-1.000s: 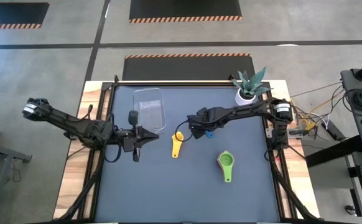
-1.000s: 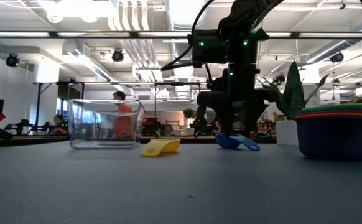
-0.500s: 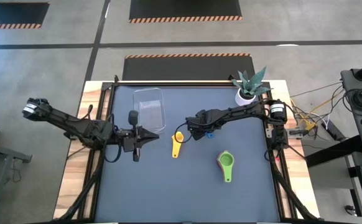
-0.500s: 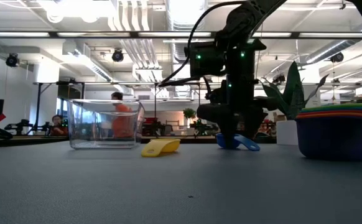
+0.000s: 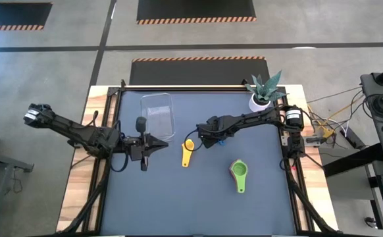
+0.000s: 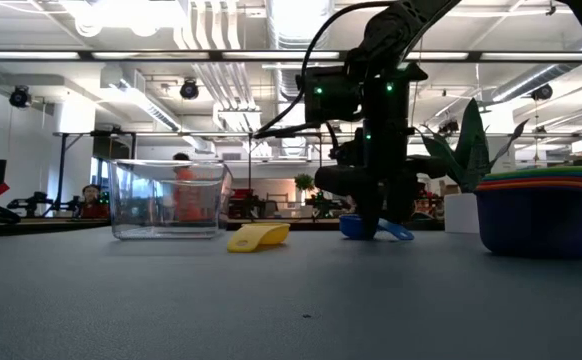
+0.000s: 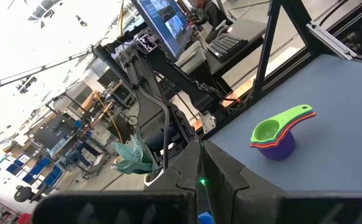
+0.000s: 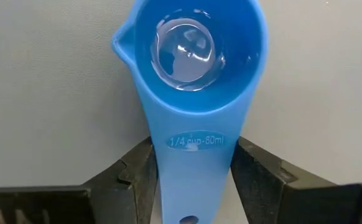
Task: Nest measuring cups in basket
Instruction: Stack the blue measuring cup on top of the green measuring cup
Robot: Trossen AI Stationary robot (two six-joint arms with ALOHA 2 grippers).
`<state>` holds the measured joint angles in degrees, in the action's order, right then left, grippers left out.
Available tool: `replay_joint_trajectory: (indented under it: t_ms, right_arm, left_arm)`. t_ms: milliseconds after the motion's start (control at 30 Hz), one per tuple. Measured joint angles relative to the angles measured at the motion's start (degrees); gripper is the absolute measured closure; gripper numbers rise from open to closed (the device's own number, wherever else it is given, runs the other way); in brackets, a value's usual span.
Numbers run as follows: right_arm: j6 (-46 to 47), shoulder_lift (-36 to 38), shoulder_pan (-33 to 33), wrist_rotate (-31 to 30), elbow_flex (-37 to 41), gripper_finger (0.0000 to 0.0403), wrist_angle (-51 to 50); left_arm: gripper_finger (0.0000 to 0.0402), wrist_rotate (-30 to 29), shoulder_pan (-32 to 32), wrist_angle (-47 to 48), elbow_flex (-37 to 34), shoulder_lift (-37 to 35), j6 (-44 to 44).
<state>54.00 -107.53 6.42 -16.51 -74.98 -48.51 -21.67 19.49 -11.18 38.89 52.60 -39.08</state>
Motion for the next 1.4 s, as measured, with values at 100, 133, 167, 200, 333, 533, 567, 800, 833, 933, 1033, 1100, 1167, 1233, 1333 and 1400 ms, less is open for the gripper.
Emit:
replay_joint_trajectory:
  t_ms: [100,133,167,200,333,533,567,800,833,933,1033,1100,1167,1233,1333,1400]
  right_arm:
    - [0.0,0.0,0.0,0.0,0.0,0.0233,0.0]
    - [0.0,0.0,0.0,0.0,0.0,0.0231,0.0]
    - [0.0,0.0,0.0,0.0,0.0,0.0231,0.0]
    - [0.0,0.0,0.0,0.0,0.0,0.0231,0.0]
    - [-0.1,0.4,0.0,0.0,-0.9,0.0234,-0.7]
    - [-1.1,1.9,0.0,0.0,-3.3,0.0232,-2.2]
    - [-1.2,2.3,-0.1,0.0,-3.7,0.0232,-2.7]
    - [-0.8,6.3,-1.5,1.7,-6.7,0.0232,-9.1]
    - [-0.4,7.2,-1.9,2.5,-7.3,0.0231,-10.5]
    - [1.7,10.2,-3.3,5.0,-9.1,0.0231,-14.0]
    - [5.4,13.7,-5.3,7.9,-9.8,0.0231,-15.9]
    - [8.8,16.1,-6.9,9.4,-9.7,0.0232,-16.0]
    - [12.9,18.1,-8.6,9.5,-9.3,0.0233,-16.3]
    - [16.8,19.4,-10.6,9.5,-9.0,0.0232,-17.1]
    - [22.4,20.4,-13.9,9.7,-8.8,0.0232,-19.0]
    - [25.6,20.6,-16.3,11.0,-8.7,0.0232,-19.7]
  left_arm:
    - [0.0402,0.0,0.0,0.0,0.0,0.0,0.0]
    - [0.0402,0.0,0.0,0.0,0.0,0.0,0.0]
    - [0.0402,0.0,0.0,0.0,0.0,0.0,0.0]
    - [0.0402,0.0,0.0,0.0,0.0,0.0,0.0]
    - [0.0402,0.0,0.0,0.0,0.0,0.0,0.0]
    - [0.0402,0.0,0.0,0.0,0.0,0.0,0.0]
    - [0.0402,0.0,0.0,0.0,0.0,0.0,0.0]
    - [0.0402,0.0,0.0,0.1,0.0,0.0,0.0]
    - [0.0402,0.0,0.0,0.2,0.0,0.0,0.0]
    - [0.0402,0.0,0.0,0.2,0.0,0.0,0.0]
    - [0.0402,0.0,0.0,0.2,0.0,0.0,0.0]
    - [0.0402,0.0,0.0,0.2,0.0,0.0,0.0]
    - [0.0402,0.0,0.0,0.2,0.0,0.0,0.0]
    - [0.0402,0.0,0.0,0.2,0.0,0.0,0.0]
    - [0.0402,0.0,0.0,0.1,0.0,0.0,0.0]
    - [0.0402,0.0,0.0,0.1,0.0,0.0,0.0]
